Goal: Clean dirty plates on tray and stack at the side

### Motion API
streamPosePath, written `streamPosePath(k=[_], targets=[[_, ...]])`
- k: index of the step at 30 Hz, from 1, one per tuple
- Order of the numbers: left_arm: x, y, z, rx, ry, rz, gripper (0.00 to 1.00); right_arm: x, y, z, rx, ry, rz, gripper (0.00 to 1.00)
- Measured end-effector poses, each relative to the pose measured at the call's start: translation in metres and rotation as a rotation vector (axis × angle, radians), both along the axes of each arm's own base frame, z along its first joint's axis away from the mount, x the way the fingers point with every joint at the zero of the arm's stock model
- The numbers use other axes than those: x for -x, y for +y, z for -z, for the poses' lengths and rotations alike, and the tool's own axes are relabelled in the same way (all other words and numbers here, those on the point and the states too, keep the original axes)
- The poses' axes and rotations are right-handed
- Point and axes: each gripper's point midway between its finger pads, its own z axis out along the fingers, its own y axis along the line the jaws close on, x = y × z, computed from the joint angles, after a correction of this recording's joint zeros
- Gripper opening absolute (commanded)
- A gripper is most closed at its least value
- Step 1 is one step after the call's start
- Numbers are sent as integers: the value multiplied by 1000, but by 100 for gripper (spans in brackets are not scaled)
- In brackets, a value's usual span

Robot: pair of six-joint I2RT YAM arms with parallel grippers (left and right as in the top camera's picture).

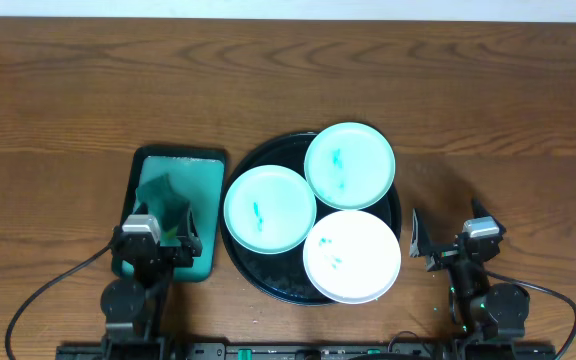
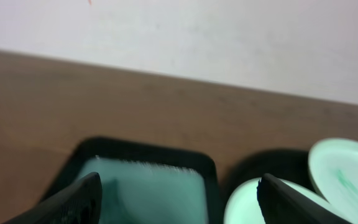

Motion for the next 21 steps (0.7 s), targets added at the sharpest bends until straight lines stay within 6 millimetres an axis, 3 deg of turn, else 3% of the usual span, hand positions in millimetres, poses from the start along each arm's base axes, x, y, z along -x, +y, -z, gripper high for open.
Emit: streamPosePath(k=[5, 7, 15, 21], targets=[[4, -9, 27, 42, 196, 42, 80, 0, 0, 0, 0, 0, 1, 99], [4, -10, 27, 49, 273, 46, 80, 0, 0, 0, 0, 0, 2, 99], [-21, -13, -44, 66, 554, 55, 80, 0, -1, 0, 0, 1, 3, 99], [-27, -13, -44, 77, 889, 42, 80, 0, -1, 0, 0, 2, 3, 99]])
